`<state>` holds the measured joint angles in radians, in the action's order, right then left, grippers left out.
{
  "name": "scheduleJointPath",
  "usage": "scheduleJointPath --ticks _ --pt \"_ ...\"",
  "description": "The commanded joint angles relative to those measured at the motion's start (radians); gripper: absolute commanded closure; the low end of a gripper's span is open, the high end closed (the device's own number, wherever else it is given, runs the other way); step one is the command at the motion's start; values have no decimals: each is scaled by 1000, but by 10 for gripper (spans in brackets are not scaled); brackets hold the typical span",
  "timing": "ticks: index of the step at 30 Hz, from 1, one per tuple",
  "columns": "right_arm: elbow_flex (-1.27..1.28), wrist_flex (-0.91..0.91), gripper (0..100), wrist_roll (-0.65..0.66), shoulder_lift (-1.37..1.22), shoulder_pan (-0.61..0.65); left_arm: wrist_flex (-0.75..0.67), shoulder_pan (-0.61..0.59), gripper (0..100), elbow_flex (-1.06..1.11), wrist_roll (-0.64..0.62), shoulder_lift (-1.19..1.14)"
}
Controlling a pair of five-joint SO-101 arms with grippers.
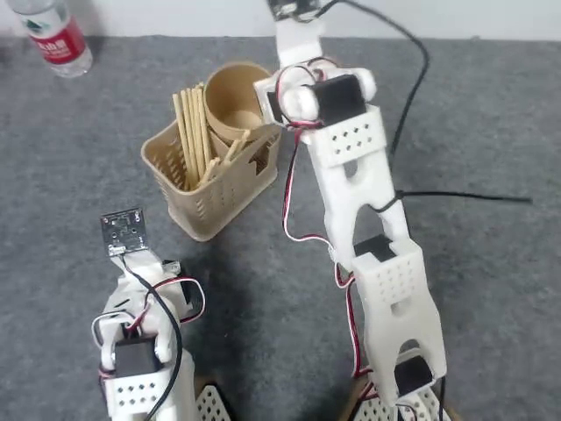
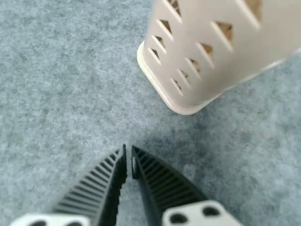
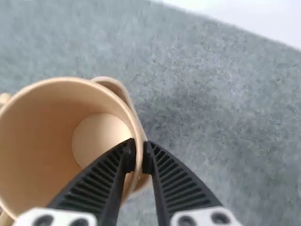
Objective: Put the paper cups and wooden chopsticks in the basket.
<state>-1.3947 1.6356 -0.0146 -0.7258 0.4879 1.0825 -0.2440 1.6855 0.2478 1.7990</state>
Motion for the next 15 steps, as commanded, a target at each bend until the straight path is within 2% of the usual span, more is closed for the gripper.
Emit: scheduleJointPath --ticks 1,3,15 --pt "-6 -48 806 38 15 8 -23 -2 987 -4 11 20" --pt "-18 -58 751 44 15 10 -23 -2 987 -4 11 20" --pt "74 -116 767 86 -107 22 -23 -2 987 -4 11 20"
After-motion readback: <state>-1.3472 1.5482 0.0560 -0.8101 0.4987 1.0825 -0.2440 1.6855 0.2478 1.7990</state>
